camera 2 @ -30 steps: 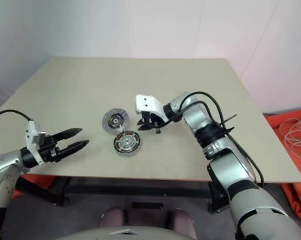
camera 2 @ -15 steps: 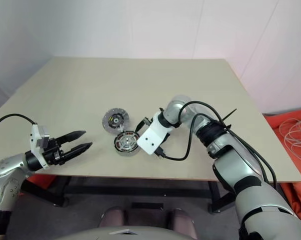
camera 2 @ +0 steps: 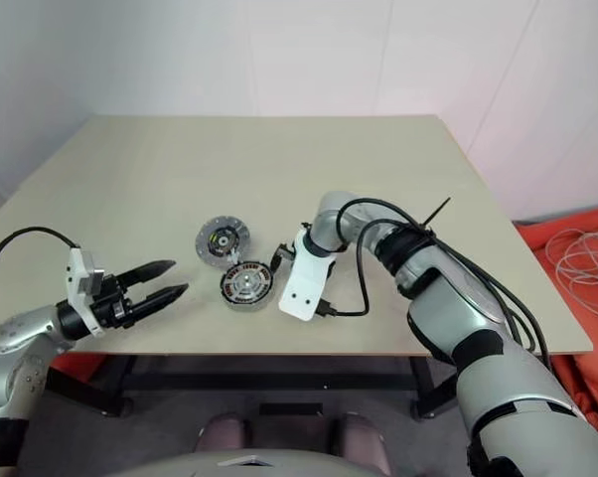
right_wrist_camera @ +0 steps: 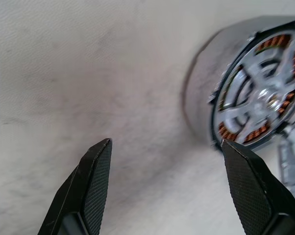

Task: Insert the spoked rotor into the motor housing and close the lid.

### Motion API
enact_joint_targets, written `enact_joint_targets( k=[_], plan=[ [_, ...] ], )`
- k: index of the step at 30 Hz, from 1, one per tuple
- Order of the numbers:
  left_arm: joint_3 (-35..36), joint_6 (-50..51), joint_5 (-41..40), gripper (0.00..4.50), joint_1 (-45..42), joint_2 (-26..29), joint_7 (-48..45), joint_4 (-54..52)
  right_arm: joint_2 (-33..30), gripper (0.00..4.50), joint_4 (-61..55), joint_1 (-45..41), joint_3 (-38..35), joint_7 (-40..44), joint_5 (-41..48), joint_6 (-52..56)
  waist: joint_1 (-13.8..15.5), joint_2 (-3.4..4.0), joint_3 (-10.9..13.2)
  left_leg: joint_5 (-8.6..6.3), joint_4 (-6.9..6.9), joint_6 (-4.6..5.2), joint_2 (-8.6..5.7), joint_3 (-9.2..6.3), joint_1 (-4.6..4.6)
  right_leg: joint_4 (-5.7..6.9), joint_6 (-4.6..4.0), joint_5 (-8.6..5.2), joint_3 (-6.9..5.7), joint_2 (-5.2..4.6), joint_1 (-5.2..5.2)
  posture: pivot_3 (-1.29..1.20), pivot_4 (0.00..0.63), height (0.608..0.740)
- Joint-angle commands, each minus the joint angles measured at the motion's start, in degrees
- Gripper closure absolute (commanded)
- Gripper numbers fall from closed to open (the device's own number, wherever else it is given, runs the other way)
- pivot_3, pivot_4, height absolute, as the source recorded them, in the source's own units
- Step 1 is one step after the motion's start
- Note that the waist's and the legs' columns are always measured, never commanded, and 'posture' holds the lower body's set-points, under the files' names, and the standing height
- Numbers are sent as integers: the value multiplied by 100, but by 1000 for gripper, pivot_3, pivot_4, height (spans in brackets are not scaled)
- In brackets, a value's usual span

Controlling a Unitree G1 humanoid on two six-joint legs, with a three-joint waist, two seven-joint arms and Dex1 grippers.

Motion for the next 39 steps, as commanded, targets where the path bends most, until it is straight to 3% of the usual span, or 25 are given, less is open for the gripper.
enact_joint_targets(
  k=[1, 5, 8, 15, 18, 30, 39],
  plan=[
    [44, -103, -15, 1160, -119, 51, -9, -34, 68, 504, -48, -202, 78, 218, 67, 39, -3, -1, 0, -1, 0, 1, 0, 0, -1, 0, -1, 0, 0, 0, 0, 0, 0, 740],
    [44, -117, -11, 1160, -119, 46, -12, -33, 150, 504, -15, -191, 136, 364, 66, 145, -32, 0, 0, -2, 2, 3, 1, 0, -2, 0, -2, 1, 0, 0, 0, 0, 0, 740],
    [34, -127, -7, 1160, -123, 34, -3, -36, 226, 1098, -10, -161, 146, 457, 109, 236, -59, -1, 0, -2, 2, 3, 1, 0, -1, 1, -2, 1, 0, 0, 1, 0, 0, 740],
    [8, -128, -3, 1160, -153, 28, 7, -28, 371, 3625, -27, -161, 161, 518, 126, 424, -64, -1, -1, -2, 3, 3, 1, -1, 1, 1, -3, 2, 0, -1, 4, 0, 0, 740],
    [-9, -115, 3, 1160, -180, 32, 18, -29, 428, 4486, -59, -188, 141, 553, 151, 552, -60, -1, 0, -2, 3, 4, 0, -1, 0, 0, -4, 2, 0, -1, 4, 0, 0, 740],
    [-57, -122, 22, 1160, -226, -5, 58, -30, 516, 4486, -460, -136, 65, 816, 268, 1144, -65, -1, 0, -3, 3, 5, 1, -1, 2, 1, -5, 3, 0, 0, 4, 0, 0, 740],
    [-117, -131, 49, 1160, -324, -16, 30, 46, 398, 4486, -1711, 123, -319, 1350, 399, 3312, -32, -1, 1, 0, 4, 0, 29, -1, 1, 2, -6, 4, 0, 4, 4, 0, 0, 740]
  ],
)
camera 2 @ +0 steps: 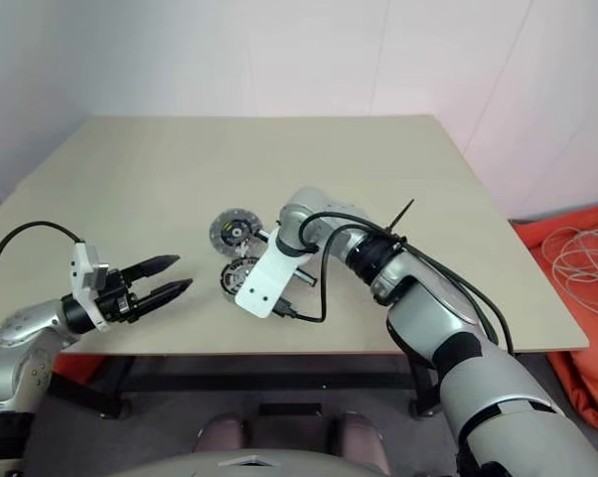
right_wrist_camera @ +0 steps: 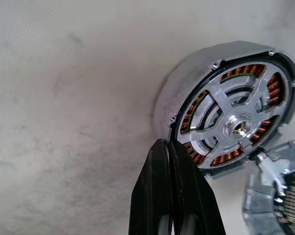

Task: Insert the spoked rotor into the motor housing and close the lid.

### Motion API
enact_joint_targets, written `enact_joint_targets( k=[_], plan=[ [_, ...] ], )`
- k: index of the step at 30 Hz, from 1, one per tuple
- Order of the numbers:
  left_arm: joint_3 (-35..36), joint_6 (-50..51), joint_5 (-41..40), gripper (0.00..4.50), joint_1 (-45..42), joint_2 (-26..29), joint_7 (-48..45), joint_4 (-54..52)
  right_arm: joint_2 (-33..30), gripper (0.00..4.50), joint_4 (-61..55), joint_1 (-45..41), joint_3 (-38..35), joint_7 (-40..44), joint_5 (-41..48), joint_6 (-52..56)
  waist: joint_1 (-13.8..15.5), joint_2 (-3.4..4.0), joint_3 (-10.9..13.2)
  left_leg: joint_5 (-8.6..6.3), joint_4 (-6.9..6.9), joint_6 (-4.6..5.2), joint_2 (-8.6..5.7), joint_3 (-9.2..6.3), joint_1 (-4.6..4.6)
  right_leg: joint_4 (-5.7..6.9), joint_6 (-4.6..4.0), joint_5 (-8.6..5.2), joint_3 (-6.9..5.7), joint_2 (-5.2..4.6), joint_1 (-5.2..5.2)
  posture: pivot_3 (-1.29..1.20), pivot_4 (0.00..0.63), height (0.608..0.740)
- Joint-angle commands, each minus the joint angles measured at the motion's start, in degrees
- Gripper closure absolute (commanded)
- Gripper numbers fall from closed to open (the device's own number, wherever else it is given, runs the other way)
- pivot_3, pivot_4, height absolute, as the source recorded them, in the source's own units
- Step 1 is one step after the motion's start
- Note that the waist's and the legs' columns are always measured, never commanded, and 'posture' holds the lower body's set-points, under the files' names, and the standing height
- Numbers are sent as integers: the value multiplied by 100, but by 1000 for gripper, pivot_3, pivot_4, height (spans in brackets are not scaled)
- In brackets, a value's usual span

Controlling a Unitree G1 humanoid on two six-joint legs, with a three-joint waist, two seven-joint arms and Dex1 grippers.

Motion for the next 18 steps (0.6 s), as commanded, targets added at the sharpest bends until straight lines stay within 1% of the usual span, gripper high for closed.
enact_joint_targets(
  k=[1, 7, 11, 16, 18],
  plan=[
    [-5, -97, 25, 1160, -171, 24, 5, 21, -169, 4486, -678, 31, -285, 234, 155, 679, 20, -1, 0, 0, 1, 0, 0, 0, 0, 0, 0, 0, 0, 0, 1, 0, 0, 740],
    [-83, -122, 60, 1160, -331, 23, -57, 163, -317, 4486, -1455, 292, -342, 215, -40, 1854, 98, 0, 0, 0, -2, 0, 0, 0, -2, -2, -1, 1, 0, 2, -3, 0, 0, 740],
    [-126, -137, 77, 1160, -429, 22, -92, 253, -359, 4486, -1687, 354, -350, -65, -285, 2470, 110, 0, 0, 1, -2, -2, 0, 1, 0, -1, -1, 0, 0, 8, -2, 0, 0, 740],
    [-159, -155, 93, 1160, -497, 19, -125, 323, -371, 4486, -1758, 370, -289, -171, -382, 2900, 115, 0, 0, 5, -1, -9, 0, 1, 2, -1, 2, -1, 0, 8, -1, 0, 0, 740],
    [-164, -161, 101, 1160, -526, 19, -140, 355, -354, 4486, -1906, 431, -290, -193, -489, 3273, 119, 0, 0, 5, -2, -9, 0, 1, 2, -1, 1, 0, 0, 8, -1, 0, 0, 740]
  ],
)
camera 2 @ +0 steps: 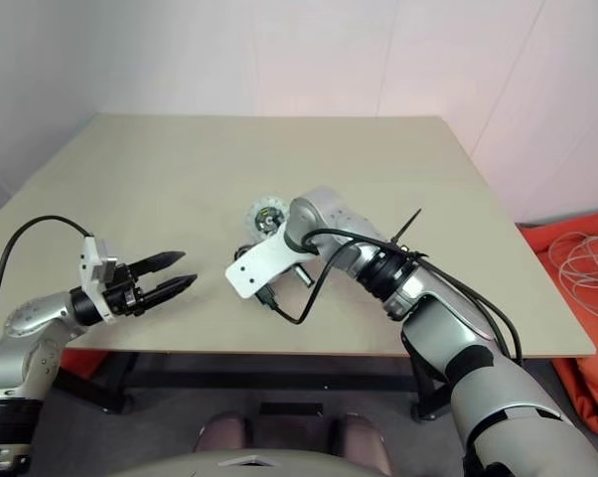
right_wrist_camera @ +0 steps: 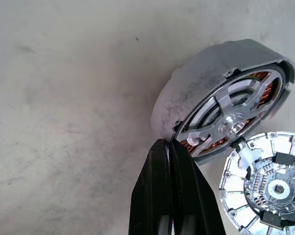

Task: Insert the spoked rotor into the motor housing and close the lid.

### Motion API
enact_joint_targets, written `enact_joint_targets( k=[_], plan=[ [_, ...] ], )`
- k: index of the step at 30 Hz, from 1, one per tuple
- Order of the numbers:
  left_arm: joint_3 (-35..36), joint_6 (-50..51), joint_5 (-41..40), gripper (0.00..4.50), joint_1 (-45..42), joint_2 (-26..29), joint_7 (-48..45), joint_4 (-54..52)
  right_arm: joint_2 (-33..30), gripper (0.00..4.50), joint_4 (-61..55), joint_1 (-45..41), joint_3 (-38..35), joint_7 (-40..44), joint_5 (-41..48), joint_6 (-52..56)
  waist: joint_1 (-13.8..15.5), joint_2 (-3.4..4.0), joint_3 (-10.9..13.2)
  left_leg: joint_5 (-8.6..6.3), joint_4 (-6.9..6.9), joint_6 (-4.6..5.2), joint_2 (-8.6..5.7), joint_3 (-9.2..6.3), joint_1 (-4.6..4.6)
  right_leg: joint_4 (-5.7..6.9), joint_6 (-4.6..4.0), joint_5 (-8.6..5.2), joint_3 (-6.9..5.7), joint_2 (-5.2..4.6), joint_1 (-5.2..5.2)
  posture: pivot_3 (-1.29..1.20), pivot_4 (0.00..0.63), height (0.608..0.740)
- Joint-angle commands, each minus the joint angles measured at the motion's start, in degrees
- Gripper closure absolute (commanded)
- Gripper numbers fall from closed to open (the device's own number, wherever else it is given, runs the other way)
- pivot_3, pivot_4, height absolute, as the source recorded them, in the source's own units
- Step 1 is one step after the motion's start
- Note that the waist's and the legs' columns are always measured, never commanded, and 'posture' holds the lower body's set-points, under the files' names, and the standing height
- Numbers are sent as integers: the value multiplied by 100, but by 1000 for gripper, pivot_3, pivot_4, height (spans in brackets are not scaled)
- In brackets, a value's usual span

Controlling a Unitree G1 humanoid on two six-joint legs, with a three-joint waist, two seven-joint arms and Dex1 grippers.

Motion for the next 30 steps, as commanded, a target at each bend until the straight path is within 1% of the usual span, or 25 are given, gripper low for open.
enact_joint_targets(
  k=[1, 5, 7, 9, 11, 18, 24, 27, 29, 30],
  plan=[
    [-1, -133, 5, 1160, -177, 21, -48, -21, -21, 4486, -424, -30, -222, -123, -170, 546, 2, 0, 0, 0, 0, 0, 1, 0, 0, 0, 0, 0, 0, 0, 0, 0, 0, 740],
    [-23, -145, 16, 1160, -205, 11, -56, -3, 13, 4486, -605, 38, -191, -81, -319, 1272, 4, 0, 0, 0, 0, 0, 0, 0, 0, 0, -1, 1, 0, 0, 0, 0, 0, 740],
    [-30, -152, 14, 1160, -209, 11, -55, 2, 58, 4486, -691, 87, -194, 69, -214, 1577, 4, 0, 0, 0, -1, 0, 0, 0, -1, 0, -1, 1, 0, 0, 0, 0, 0, 740],
    [-31, -164, 14, 1160, -206, 6, -49, 9, 149, 4486, -898, 170, -152, 249, -197, 2110, 5, 0, 0, 0, -1, 0, 1, 0, 0, 0, -1, 1, 0, 0, 0, 0, 0, 740],
    [-31, -176, 15, 1160, -199, 3, -50, 15, 171, 4486, -979, 176, -99, 282, -214, 2289, 5, 1, 1, 0, -3, 0, 2, -1, 0, 0, -1, 1, 0, 1, 0, 0, 0, 740],
    [-6, -183, 18, 1160, -108, -27, 17, -69, 713, 4486, -248, -67, -283, 334, 300, 3345, 3, 3, 2, 1, -3, -2, 11, 0, 5, 1, -1, 1, 0, 0, 2, 0, 0, 740],
    [45, -175, -1, 1160, 22, -17, 90, -177, 1139, 4486, 856, -356, -497, 8, 777, 3843, -1, 6, 3, 3, -3, -7, 16, 0, 15, 1, -1, 1, 0, 1, 7, 0, 0, 740],
    [48, -175, -11, 1160, 56, -12, 121, -212, 1256, 4486, 1221, -447, -575, -190, 946, 3883, 4, 7, 4, 4, -4, -8, 18, 0, 16, 1, -1, 1, 0, 2, 9, 0, 0, 740],
    [72, -169, -21, 1160, 103, -2, 141, -250, 1196, 4486, 1311, -476, -570, -349, 1015, 3412, 4, 7, 4, 4, -4, -8, 19, 0, 19, 1, -1, 1, 0, 2, 11, 0, 0, 740],
    [84, -163, -27, 1160, 125, 4, 146, -265, 1137, 4486, 1237, -494, -548, -279, 1086, 3224, 4, 7, 4, 4, -4, -8, 19, 0, 19, 0, -1, 1, 0, 2, 12, 0, 0, 740]
  ],
)
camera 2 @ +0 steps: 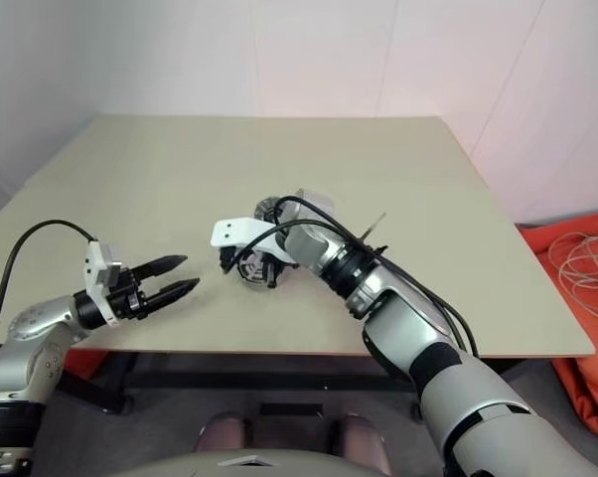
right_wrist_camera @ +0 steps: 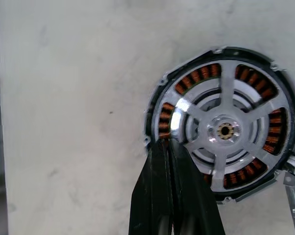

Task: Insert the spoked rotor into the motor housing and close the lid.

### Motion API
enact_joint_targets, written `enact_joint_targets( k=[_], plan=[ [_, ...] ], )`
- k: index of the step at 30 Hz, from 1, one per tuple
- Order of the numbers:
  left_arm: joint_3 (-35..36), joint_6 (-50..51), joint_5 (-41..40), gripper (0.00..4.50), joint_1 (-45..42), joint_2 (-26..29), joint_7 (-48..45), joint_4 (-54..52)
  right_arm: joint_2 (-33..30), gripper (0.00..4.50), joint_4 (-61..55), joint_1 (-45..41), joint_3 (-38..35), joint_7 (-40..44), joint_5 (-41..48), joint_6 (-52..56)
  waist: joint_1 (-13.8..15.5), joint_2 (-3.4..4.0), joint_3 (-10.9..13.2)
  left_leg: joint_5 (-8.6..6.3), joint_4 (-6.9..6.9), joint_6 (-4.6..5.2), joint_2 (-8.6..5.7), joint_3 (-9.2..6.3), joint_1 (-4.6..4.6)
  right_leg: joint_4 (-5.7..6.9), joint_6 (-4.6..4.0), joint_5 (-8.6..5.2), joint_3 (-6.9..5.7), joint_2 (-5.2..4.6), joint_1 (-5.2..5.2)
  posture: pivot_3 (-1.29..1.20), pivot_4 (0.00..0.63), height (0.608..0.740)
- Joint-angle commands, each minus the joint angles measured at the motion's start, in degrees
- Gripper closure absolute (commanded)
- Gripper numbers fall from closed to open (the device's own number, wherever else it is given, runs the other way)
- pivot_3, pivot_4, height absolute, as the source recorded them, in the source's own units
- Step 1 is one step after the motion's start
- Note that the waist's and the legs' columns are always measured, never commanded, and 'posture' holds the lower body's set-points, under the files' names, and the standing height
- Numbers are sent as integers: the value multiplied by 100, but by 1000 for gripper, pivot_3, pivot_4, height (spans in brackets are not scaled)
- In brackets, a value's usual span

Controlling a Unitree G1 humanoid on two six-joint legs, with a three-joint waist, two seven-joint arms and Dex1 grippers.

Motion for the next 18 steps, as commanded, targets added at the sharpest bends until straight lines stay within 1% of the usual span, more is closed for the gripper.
enact_joint_targets(
  k=[1, 2, 7, 8, 10, 11, 14, 16, 18],
  plan=[
    [169, -50, -94, 1160, 37, 53, 49, -251, -143, 4486, -128, -189, -129, -18, 244, -587, 0, 2, 1, 0, 0, 0, 0, 0, 0, 0, 0, 0, 0, 0, -1, 0, 0, 740],
    [172, -47, -96, 1160, 44, 55, 52, -257, -224, 4486, -267, -206, -124, 46, 312, -871, 1, 3, 2, 0, 0, 0, 0, 0, -1, 0, 0, 0, 0, 0, -1, 0, 0, 740],
    [142, -49, -85, 1160, 6, 59, 48, -213, -319, 4486, -504, -318, -296, 47, 585, -1040, 0, 7, 4, 0, -1, -1, 3, 1, -3, 0, 0, 0, 0, 4, -5, 0, 0, 740],
    [129, -49, -81, 1160, -15, 54, 46, -199, -386, 4300, -593, -315, -288, 46, 602, -1212, 0, 7, 5, 1, -2, -1, 4, 1, -3, 1, -1, 0, 0, 5, -5, 0, 0, 740],
    [113, -51, -76, 1160, -42, 47, 37, -178, -508, 3894, -753, -306, -266, 82, 626, -1421, 3, 7, 4, 1, -2, -1, 5, 1, -4, 0, -1, 0, 0, 6, -6, 0, 0, 740],
    [107, -50, -76, 1160, -51, 46, 30, -170, -605, 3616, -861, -294, -241, 180, 657, -1564, 9, 7, 4, 1, -2, -1, 5, 1, -5, -1, 0, 0, 0, 6, -5, 0, 0, 740],
    [88, -47, -69, 1160, -81, 38, 20, -148, -862, 2585, -1037, -261, -184, 415, 751, -1986, 21, 6, 4, 0, -2, -1, 3, 1, -6, -2, 0, 0, 0, 6, -4, 0, 0, 740],
    [79, -51, -65, 1160, -96, 32, 14, -133, -941, 1931, -990, -236, -172, 427, 793, -2361, 19, 6, 4, 0, -1, -1, 3, 1, -6, -2, 0, 0, 0, 6, -4, 0, 0, 740],
    [72, -54, -61, 1160, -105, 26, 11, -122, -1037, 1242, -808, -210, -77, 407, 733, -2977, 14, 5, 4, 1, -1, -2, 4, 1, -5, 0, 1, -1, 0, 7, -5, 0, 0, 740]
  ],
)
